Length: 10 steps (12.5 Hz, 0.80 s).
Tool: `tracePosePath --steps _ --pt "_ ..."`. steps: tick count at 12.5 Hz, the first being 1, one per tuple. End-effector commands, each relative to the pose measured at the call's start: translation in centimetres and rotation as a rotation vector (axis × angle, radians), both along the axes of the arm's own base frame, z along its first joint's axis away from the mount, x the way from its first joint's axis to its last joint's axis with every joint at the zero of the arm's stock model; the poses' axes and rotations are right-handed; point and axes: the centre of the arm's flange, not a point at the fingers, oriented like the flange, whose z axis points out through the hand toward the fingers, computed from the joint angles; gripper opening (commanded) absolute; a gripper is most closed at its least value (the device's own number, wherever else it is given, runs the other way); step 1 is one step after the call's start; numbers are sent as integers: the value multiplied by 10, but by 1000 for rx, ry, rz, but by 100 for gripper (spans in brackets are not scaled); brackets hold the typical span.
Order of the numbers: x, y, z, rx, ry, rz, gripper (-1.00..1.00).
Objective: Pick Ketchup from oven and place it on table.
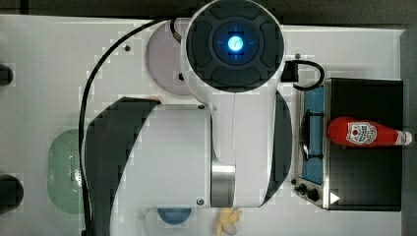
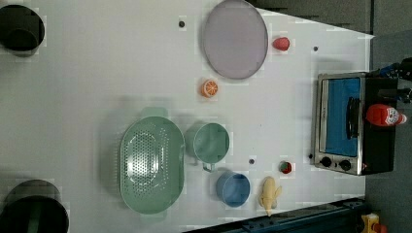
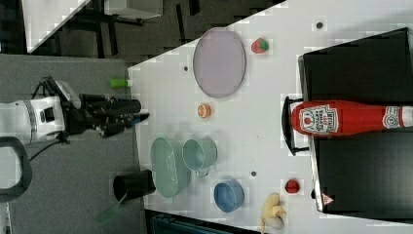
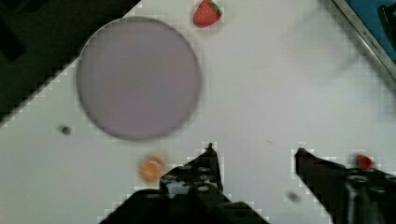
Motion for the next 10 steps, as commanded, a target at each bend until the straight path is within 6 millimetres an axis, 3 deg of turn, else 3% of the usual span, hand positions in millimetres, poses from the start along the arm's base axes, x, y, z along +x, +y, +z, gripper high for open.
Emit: tracePosePath --steps 1,3,5,7,10 --pt "-111 -21 83 7 18 -5 59" --pt "-110 -24 83 7 15 -10 99" --pt "-107 -42 80 1 13 -42 100" --pt "-99 -75 72 13 3 -104 100" --pt "-86 -147 48 26 -27 -235 100"
